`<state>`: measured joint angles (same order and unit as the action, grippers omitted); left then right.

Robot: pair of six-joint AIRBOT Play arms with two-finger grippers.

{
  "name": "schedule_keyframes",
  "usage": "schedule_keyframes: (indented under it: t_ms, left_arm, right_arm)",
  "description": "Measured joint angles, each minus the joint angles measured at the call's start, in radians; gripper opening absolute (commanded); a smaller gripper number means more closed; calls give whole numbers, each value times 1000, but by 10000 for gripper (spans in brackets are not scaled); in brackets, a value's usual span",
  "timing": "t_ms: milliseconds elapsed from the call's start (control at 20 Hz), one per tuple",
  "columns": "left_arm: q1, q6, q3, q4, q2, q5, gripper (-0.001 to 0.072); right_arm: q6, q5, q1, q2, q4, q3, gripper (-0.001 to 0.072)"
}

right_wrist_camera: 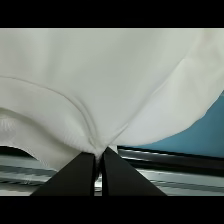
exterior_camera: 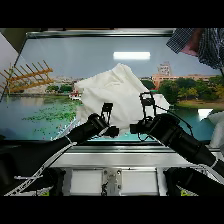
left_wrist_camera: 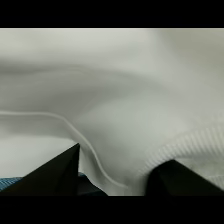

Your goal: Fold the clothes and pants, and hang the long-sleeved shirts on hangers.

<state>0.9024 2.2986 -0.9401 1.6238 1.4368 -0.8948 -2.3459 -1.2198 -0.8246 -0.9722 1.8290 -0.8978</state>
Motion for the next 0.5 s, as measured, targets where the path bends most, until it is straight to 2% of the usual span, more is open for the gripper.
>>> schedule_keyframes:
  t_ms: [50,200,350,500]
  left_arm:
    - [9,6,2,4,0,-8,17]
    - [10,6,-41,51,-17,-101,17]
    - [-28,-83,-187,106,-100,-246,17]
    - [-65,-200,-407,81,-223,-360,17]
  right_arm:
    - [2,0,2,0,-1,-2,22]
    - [70,-34,46,0,-4,-39,21]
    - [216,-126,145,0,-4,-169,22]
    - [359,-256,222,0,-1,-375,21]
